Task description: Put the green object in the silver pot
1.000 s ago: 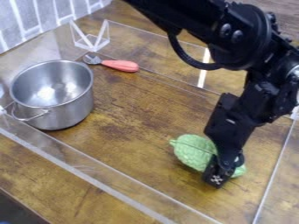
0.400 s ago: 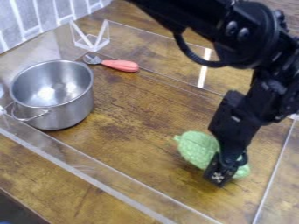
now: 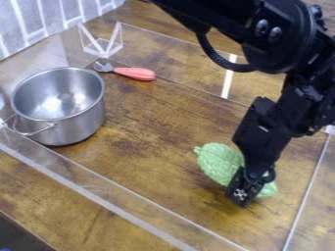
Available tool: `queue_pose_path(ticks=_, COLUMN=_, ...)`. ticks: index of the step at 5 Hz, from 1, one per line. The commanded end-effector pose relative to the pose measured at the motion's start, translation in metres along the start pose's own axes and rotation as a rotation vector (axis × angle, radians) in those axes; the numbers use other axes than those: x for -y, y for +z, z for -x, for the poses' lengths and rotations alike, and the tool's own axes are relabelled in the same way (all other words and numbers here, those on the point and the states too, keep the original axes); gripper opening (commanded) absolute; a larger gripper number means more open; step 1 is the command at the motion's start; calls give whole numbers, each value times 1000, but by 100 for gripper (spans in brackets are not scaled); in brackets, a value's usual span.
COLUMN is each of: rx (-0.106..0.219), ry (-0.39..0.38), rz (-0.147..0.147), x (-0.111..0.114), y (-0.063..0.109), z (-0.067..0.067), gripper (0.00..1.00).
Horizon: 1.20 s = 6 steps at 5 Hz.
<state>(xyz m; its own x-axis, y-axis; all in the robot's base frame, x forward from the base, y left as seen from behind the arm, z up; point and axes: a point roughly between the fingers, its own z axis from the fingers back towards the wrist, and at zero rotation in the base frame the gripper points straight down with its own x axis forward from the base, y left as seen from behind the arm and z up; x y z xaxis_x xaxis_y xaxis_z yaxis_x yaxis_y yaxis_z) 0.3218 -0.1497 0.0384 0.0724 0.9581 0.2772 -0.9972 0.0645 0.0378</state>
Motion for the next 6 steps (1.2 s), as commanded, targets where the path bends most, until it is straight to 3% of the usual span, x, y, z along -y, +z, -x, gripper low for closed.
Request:
queue_pose_path(ticks=1, rx=-45, ry=-23, rz=114, x=3, y=40, z=-15, gripper=0)
queue_pose_path(ticks=2, rx=-40, ry=-61, rz=126, x=0, y=42, z=-23, gripper=0)
queue_pose_path(ticks=4, rx=-37, ry=-89, rz=136, x=-2, y=20, z=-38, gripper=0)
queue_pose_path(ticks=6, rx=-32, ry=-45, rz=127, x=5, y=22, z=-31, gripper=0)
